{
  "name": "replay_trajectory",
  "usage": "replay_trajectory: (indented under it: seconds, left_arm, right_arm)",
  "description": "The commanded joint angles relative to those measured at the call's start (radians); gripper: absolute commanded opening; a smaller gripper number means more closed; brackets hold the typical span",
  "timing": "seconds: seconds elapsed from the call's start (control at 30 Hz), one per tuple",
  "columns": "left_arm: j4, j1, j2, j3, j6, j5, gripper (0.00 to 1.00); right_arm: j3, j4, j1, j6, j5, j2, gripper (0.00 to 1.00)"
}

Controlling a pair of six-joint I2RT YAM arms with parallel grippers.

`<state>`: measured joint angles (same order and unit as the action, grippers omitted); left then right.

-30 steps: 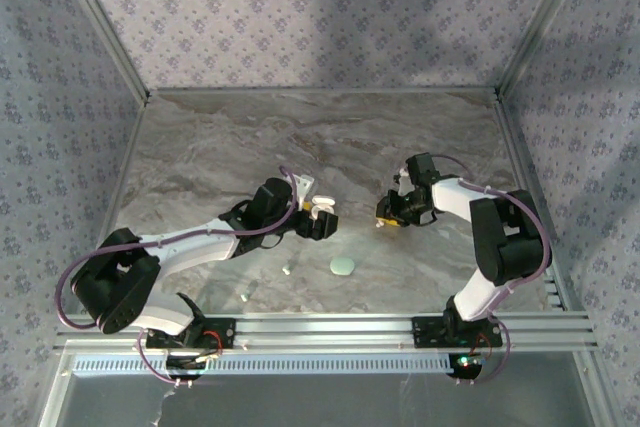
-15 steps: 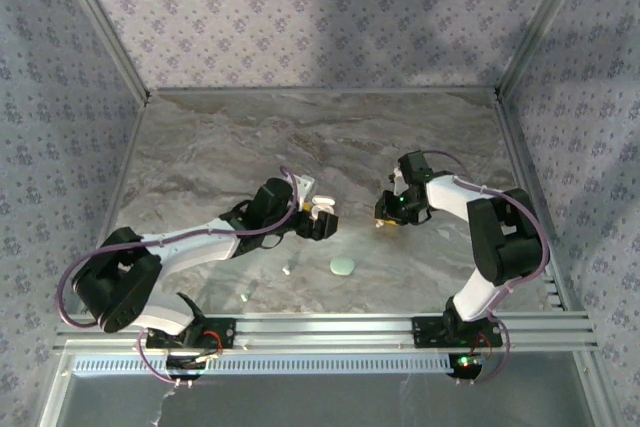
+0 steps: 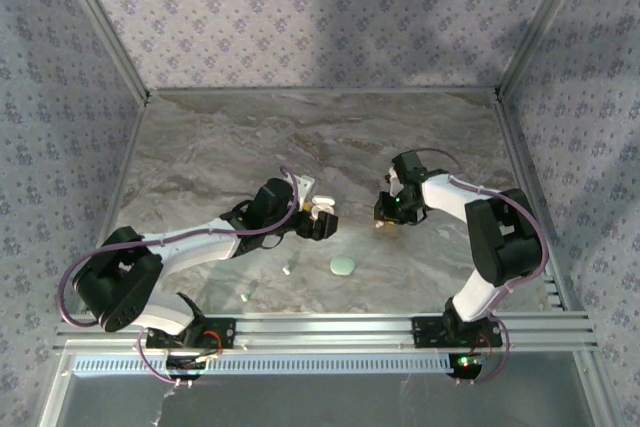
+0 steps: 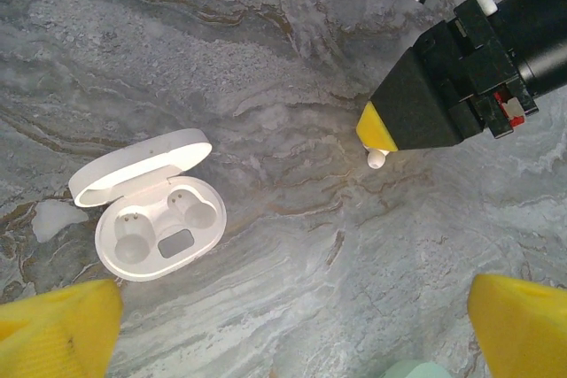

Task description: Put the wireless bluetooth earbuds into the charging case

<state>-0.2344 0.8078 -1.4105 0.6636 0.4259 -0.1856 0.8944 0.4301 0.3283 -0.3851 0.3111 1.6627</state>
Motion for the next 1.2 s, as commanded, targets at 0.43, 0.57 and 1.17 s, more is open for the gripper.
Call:
replay_trajectory:
  seconds: [0.43, 0.57, 1.17]
  left_arm:
    - [-0.028, -0.068, 0.02, -0.008, 0.041, -0.004, 1.0]
    - [-0.046, -0.109, 0.03, -0.027, 0.075, -0.025, 1.0]
    - [-0.034, -0.331, 0.103, -0.086, 0.174, -0.11, 1.0]
  right_arm:
    - [0.153, 0.33, 0.191, -0.041, -0.367, -0.141, 0.12]
    - [0.238, 0.461, 0.274, -0.066, -0.574, -0.156, 0.12]
    - [0.642, 0.991, 0.594, -0.311, -1.186, 0.196, 0.13]
